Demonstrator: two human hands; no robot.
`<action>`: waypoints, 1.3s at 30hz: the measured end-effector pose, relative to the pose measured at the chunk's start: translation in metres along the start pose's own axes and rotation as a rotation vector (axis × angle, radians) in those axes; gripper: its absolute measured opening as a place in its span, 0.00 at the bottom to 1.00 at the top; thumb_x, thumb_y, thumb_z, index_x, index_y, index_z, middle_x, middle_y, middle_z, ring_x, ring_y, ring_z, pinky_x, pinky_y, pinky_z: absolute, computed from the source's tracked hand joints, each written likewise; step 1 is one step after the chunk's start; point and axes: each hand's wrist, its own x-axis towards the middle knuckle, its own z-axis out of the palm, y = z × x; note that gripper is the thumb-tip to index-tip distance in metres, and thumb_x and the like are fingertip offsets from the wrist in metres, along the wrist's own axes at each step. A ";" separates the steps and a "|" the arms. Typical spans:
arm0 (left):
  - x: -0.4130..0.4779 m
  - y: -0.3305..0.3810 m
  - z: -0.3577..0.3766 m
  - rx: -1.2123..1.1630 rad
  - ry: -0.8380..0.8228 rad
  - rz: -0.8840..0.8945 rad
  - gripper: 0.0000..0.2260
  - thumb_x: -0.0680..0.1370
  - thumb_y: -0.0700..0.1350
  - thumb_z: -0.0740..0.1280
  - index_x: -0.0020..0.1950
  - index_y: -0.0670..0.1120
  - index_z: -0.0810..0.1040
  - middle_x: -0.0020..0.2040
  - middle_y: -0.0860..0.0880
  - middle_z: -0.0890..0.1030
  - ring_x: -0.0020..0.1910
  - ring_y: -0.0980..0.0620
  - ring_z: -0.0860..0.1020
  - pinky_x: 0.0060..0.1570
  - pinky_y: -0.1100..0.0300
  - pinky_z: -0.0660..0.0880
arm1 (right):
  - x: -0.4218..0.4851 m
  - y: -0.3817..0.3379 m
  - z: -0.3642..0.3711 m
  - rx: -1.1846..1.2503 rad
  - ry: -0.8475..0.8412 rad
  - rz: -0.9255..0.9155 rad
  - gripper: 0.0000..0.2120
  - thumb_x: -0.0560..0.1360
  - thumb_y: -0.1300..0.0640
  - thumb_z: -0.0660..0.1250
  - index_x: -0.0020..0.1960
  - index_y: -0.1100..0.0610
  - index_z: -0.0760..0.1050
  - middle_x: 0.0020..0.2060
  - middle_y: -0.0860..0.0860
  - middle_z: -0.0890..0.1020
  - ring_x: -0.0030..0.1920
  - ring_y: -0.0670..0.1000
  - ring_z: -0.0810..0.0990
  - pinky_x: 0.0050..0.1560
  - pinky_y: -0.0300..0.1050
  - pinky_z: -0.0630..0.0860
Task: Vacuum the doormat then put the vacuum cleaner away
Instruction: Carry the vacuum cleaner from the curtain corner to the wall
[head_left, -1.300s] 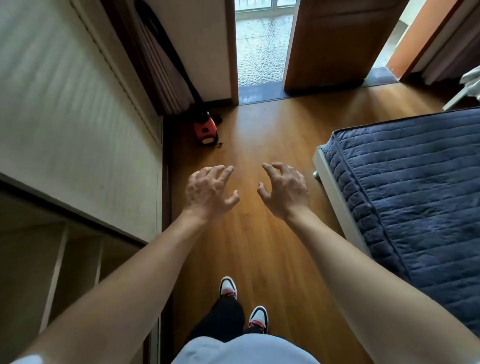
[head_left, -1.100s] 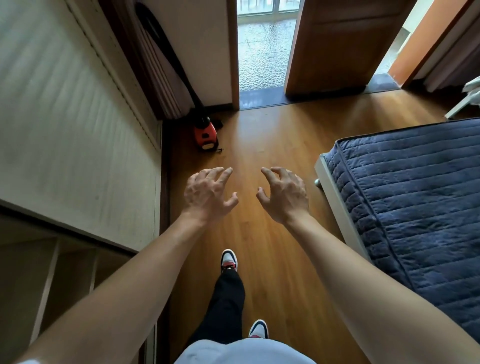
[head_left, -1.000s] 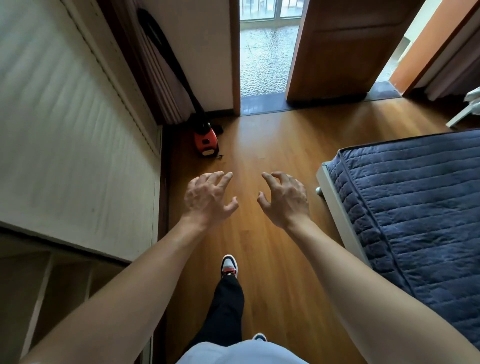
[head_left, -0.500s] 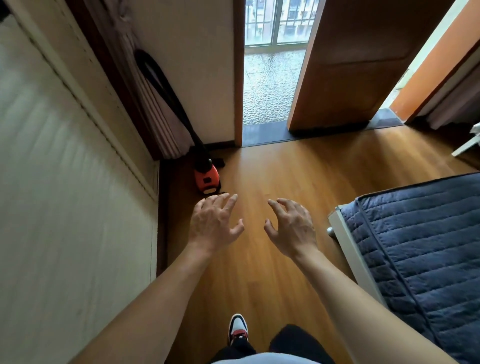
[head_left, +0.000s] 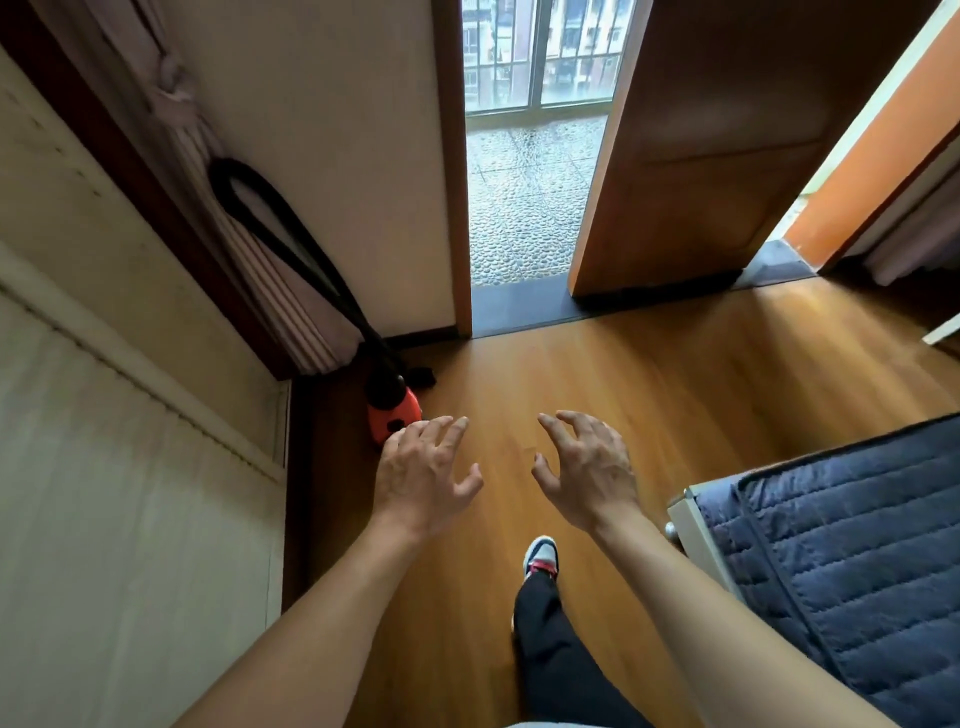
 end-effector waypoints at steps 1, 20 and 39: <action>0.022 0.002 0.002 0.004 0.000 -0.005 0.29 0.75 0.63 0.58 0.72 0.53 0.73 0.68 0.49 0.78 0.66 0.47 0.76 0.65 0.47 0.72 | 0.022 0.007 0.001 -0.001 0.005 -0.005 0.26 0.76 0.44 0.66 0.72 0.50 0.74 0.67 0.54 0.79 0.67 0.57 0.77 0.68 0.59 0.71; 0.327 0.001 0.023 0.001 -0.045 -0.221 0.27 0.73 0.61 0.62 0.69 0.51 0.77 0.63 0.51 0.81 0.60 0.49 0.79 0.61 0.49 0.75 | 0.372 0.059 0.001 0.018 -0.099 -0.228 0.25 0.75 0.45 0.68 0.71 0.49 0.74 0.66 0.53 0.79 0.67 0.56 0.77 0.68 0.57 0.73; 0.537 -0.153 0.028 -0.096 0.034 -0.514 0.30 0.73 0.61 0.56 0.72 0.50 0.73 0.67 0.51 0.78 0.65 0.49 0.75 0.64 0.50 0.72 | 0.653 -0.065 0.056 -0.019 -0.237 -0.626 0.27 0.74 0.43 0.67 0.71 0.50 0.74 0.65 0.52 0.80 0.65 0.57 0.77 0.65 0.56 0.74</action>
